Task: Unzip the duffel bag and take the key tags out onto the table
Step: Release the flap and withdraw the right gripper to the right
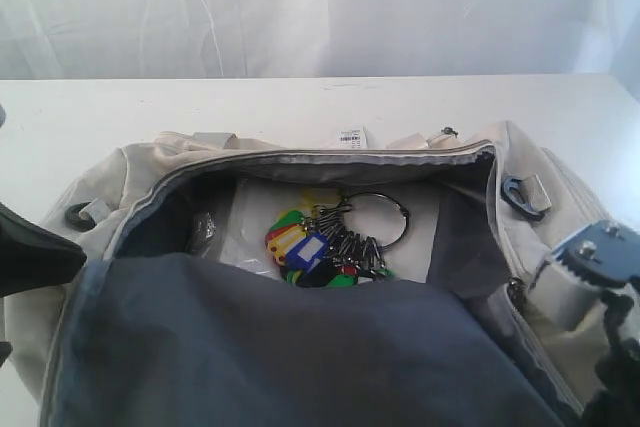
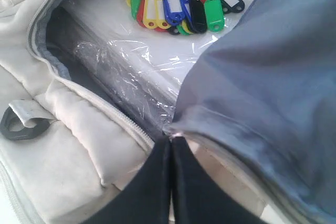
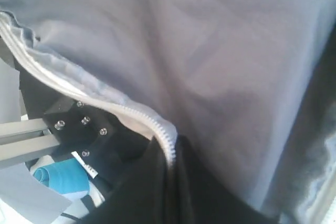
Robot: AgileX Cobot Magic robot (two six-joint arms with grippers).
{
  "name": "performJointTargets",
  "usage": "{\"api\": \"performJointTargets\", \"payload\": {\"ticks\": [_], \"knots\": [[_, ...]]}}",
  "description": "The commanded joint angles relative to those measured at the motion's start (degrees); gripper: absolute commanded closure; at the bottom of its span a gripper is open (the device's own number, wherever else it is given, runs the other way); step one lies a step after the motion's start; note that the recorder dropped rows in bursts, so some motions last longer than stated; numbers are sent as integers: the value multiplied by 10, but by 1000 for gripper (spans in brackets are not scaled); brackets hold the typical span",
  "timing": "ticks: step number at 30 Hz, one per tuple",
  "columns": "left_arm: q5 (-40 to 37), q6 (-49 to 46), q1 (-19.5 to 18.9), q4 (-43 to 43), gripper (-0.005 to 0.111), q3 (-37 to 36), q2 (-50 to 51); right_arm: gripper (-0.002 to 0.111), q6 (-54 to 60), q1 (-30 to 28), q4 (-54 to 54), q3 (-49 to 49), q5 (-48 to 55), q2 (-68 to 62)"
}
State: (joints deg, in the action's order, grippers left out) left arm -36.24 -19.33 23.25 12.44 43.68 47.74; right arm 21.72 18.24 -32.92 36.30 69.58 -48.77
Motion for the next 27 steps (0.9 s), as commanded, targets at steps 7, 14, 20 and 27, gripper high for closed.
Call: {"api": "performJointTargets", "payload": {"ticks": [7, 14, 20, 27], "knots": [[-2, 5, 4, 8, 107, -3, -4, 108, -12, 2, -3, -50, 4, 3], [-2, 6, 4, 10, 107, -3, -4, 77, -4, 2, -31, -48, 4, 3], [-2, 6, 4, 10, 107, -3, -4, 54, -2, 2, 3, 4, 4, 3], [-4, 6, 4, 14, 107, -3, -4, 55, -41, 2, 70, 105, -10, 3]]}}
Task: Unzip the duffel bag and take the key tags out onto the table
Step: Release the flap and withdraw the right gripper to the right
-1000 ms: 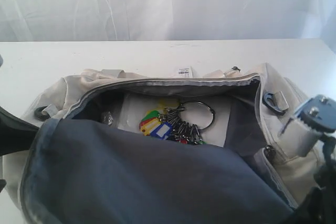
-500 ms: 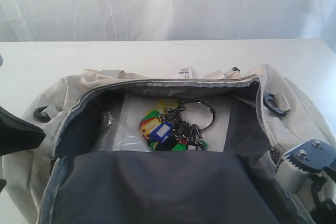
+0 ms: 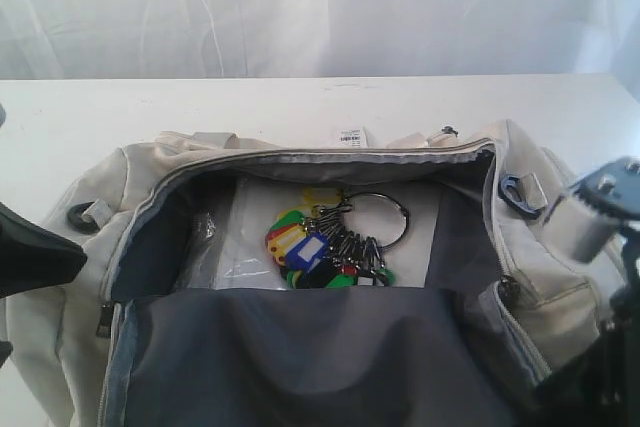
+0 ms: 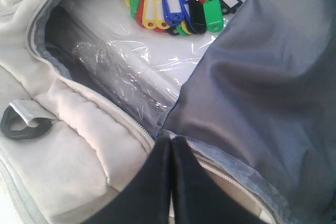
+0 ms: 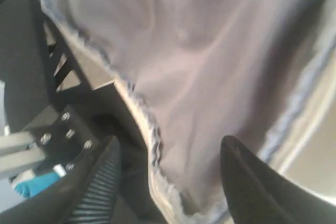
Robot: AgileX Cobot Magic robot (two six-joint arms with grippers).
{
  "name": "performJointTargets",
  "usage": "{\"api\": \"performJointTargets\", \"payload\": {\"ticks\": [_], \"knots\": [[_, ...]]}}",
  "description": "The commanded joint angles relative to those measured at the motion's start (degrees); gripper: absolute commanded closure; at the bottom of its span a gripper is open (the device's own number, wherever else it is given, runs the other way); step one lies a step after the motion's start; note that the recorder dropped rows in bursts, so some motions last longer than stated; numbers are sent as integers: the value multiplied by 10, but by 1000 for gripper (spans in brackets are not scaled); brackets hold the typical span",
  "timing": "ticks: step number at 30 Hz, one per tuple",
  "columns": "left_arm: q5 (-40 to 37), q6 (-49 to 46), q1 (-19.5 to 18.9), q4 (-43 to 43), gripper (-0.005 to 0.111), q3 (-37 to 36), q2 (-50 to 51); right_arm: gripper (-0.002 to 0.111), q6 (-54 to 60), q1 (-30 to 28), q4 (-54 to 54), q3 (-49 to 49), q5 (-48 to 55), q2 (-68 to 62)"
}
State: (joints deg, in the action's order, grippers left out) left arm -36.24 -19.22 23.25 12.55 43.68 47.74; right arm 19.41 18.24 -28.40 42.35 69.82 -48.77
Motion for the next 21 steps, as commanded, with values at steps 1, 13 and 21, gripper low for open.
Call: {"api": "performJointTargets", "payload": {"ticks": [1, 13, 21], "knots": [[-4, 4, 4, 14, 107, -3, -4, 56, -18, 2, 26, 51, -29, 3], [3, -2, 4, 14, 107, -3, -4, 78, -18, 2, 141, 61, -227, -1], [8, -2, 4, 14, 107, -3, -4, 108, -121, 2, 239, 61, -232, -1]]}}
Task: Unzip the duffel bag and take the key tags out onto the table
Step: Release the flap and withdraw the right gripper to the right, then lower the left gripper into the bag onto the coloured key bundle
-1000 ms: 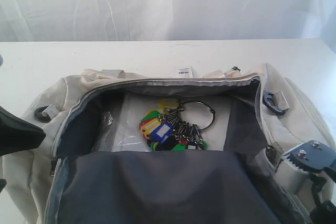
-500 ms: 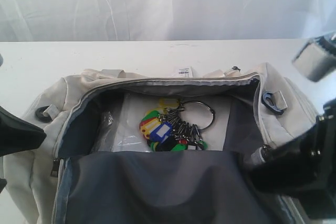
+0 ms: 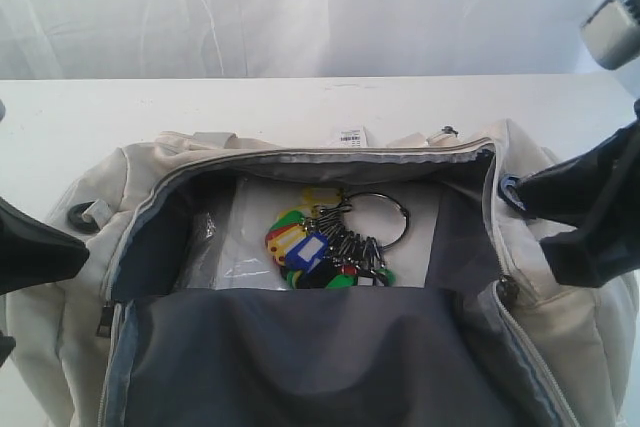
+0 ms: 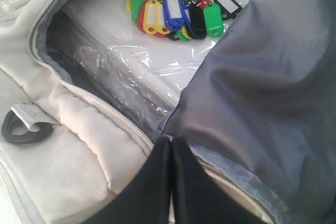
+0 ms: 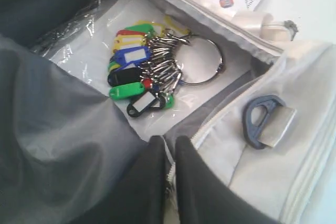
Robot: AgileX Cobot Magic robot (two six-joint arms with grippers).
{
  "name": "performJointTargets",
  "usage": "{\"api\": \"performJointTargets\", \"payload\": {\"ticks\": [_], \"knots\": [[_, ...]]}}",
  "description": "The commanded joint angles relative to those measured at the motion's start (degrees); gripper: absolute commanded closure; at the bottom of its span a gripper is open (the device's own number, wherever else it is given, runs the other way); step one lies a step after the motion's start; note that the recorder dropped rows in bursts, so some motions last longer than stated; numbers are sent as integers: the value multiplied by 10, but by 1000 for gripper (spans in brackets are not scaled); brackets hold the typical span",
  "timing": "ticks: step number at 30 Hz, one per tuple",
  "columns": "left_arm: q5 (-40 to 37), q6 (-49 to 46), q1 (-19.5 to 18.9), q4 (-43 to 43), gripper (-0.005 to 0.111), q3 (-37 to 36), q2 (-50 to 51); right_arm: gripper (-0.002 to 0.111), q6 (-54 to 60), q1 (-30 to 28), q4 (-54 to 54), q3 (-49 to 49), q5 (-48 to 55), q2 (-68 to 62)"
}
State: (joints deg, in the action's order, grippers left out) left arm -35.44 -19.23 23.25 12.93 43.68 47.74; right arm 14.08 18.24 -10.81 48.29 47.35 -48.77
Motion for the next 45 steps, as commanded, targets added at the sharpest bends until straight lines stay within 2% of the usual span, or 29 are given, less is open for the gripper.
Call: {"api": "performJointTargets", "payload": {"ticks": [1, 5, 10, 13, 16, 21, 23, 27, 34, 38, 45], "knots": [[0, -2, 4, 11, 107, -3, -4, 108, -97, 2, 88, 2, -7, -1], [1, -2, 4, 8, 107, -3, -4, 108, -214, 2, 162, -11, -14, -1], [0, 9, 4, 7, 107, 1, -3, 108, -225, 2, 189, -39, -11, -1], [-27, 10, 4, 0, 107, 33, 9, 108, -229, 2, 182, -54, -10, 0], [-119, 15, 4, -37, 107, 153, 85, 108, -235, 2, 182, -67, -20, 19], [-147, 11, 4, -25, 107, 284, 240, 108, -235, 2, 184, -84, -30, 72], [-156, -10, 5, -3, 107, 311, 305, 108, -235, 2, 185, -96, -48, 89], [-152, -95, 32, -7, 107, 371, 414, 108, -235, 2, 186, -98, -49, 107], [-223, -83, 82, -50, 107, 511, 562, 108, -235, 2, 186, -98, -52, 116], [-201, -150, 108, -51, 107, 544, 613, 108, -235, 2, 186, -98, -52, 116], [-86, -187, 159, -49, 107, 546, 646, 108, -235, 2, 186, -98, -53, 116]]}}
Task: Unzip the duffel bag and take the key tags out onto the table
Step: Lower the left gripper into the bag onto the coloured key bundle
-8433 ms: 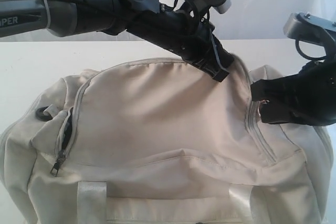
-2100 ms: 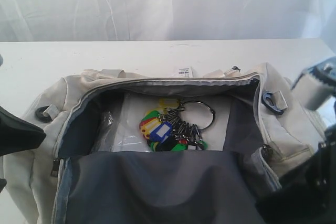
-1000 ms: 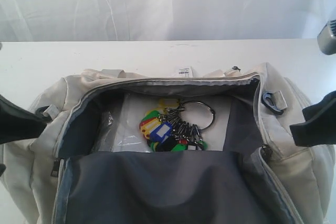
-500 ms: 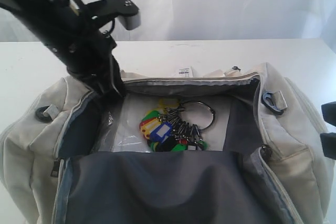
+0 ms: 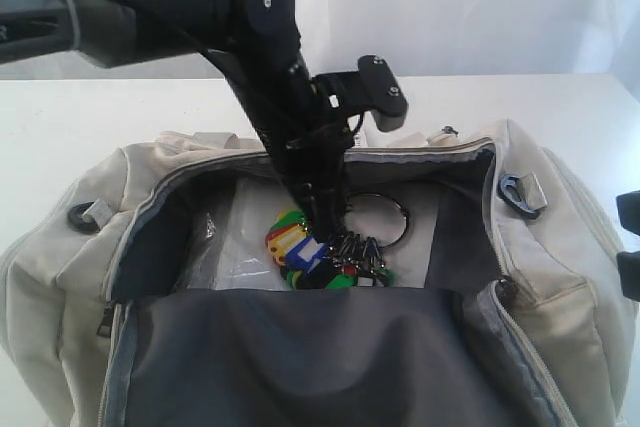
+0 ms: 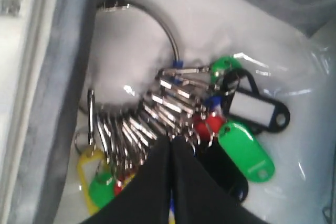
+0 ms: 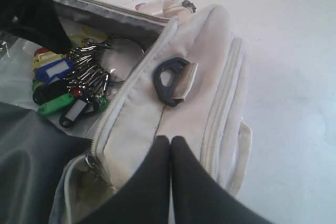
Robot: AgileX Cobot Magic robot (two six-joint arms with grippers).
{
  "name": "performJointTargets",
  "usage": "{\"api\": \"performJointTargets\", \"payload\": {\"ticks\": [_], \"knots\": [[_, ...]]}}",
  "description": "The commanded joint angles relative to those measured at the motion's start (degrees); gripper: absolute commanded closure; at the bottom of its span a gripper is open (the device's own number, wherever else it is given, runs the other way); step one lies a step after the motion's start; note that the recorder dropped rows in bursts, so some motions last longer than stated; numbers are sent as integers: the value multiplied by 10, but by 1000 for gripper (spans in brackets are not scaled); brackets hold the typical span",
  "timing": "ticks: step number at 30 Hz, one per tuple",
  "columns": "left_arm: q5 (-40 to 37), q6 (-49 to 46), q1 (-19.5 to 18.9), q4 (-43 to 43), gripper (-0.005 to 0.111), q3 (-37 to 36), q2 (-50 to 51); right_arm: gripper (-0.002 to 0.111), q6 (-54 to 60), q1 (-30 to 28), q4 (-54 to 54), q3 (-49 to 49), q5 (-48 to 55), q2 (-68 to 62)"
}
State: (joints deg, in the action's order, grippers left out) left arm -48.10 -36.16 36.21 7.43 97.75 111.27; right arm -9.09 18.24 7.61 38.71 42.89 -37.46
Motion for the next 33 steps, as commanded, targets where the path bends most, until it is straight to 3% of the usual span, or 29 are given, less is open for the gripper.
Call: {"api": "performJointTargets", "payload": {"ticks": [1, 9, 13, 17, 20, 28, 31, 33], "knots": [[51, -18, 37, 6, 107, 6, 15, 108, -3, 2, 2, -2, -8, 3], [104, 47, 55, 4, 105, 6, 50, 108, -3, 2, 2, -2, -8, 3], [105, 57, 56, 8, 82, 6, 67, 108, -3, 2, 2, -7, -14, 3], [112, 59, 56, 8, 48, 6, 81, 108, -3, 2, 2, -12, -19, 3], [113, 60, 56, 8, 36, 6, 84, 108, -3, 2, 2, -12, -19, 3], [122, 93, 56, 4, 44, 6, 109, 108, -3, 2, 2, -12, -20, 3], [94, 93, 56, -11, 56, 6, 114, 108, -3, 2, 2, -12, -20, 3], [76, 94, 56, -34, 70, 6, 114, 108, -3, 2, 2, -12, -20, 3]]}}
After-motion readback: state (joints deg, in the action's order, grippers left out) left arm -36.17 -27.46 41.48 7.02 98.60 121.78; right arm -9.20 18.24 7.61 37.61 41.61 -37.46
